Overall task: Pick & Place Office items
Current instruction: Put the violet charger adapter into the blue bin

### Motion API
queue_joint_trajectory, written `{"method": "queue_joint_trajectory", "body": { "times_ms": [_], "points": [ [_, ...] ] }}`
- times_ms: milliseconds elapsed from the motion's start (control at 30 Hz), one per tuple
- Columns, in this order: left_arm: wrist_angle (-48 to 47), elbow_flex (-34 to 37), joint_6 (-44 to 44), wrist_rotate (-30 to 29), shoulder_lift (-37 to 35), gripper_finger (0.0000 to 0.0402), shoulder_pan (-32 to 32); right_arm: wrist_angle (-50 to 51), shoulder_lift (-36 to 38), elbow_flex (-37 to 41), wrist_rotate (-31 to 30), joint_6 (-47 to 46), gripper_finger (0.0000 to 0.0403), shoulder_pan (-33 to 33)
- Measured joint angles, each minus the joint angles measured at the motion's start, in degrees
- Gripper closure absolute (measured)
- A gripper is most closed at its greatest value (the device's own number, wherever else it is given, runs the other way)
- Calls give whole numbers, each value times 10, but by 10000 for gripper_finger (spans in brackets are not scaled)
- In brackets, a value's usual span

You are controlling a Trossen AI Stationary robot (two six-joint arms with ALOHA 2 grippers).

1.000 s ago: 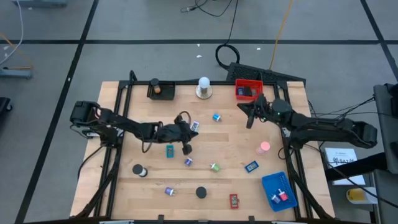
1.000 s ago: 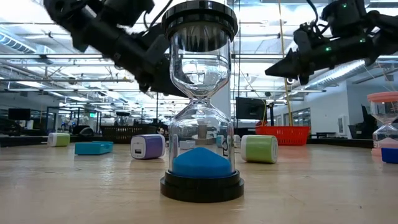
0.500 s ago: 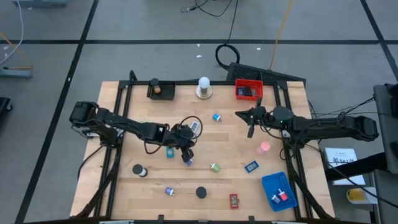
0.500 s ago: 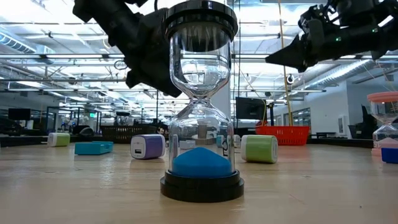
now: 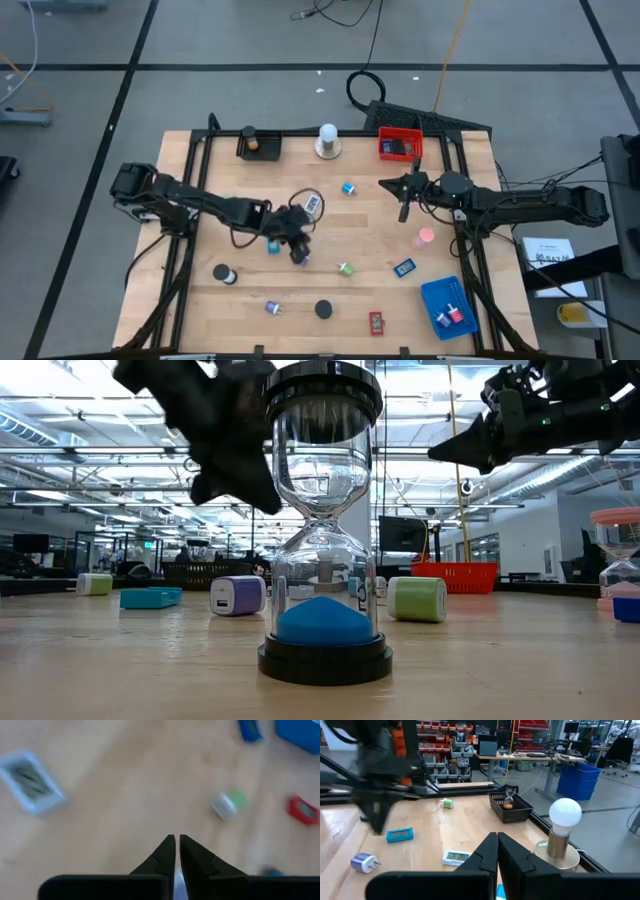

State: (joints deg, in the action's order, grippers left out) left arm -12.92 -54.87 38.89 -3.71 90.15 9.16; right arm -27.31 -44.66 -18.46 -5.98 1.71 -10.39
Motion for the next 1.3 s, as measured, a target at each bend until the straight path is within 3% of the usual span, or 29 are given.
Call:
{"method": "queue_joint_trajectory", "body": {
  "times_ms": [233,400,600,733,1000,1300],
  "points": [
    [-50,0,112,0,2,260,38,2,0,0,0,7,399,0],
    [-40,0,160,-75,27,185,73,2,0,0,0,7,399,0],
    [-4,0,196,-97,73,139,90,2,0,0,0,7,399,0],
    [-1,-8,196,-97,103,136,98,4,0,0,0,6,399,0],
    [-91,-58,177,-95,145,141,112,4,0,0,0,5,399,0],
    [-110,-62,163,-99,154,245,115,6,0,0,0,5,399,0]
  ]
}}
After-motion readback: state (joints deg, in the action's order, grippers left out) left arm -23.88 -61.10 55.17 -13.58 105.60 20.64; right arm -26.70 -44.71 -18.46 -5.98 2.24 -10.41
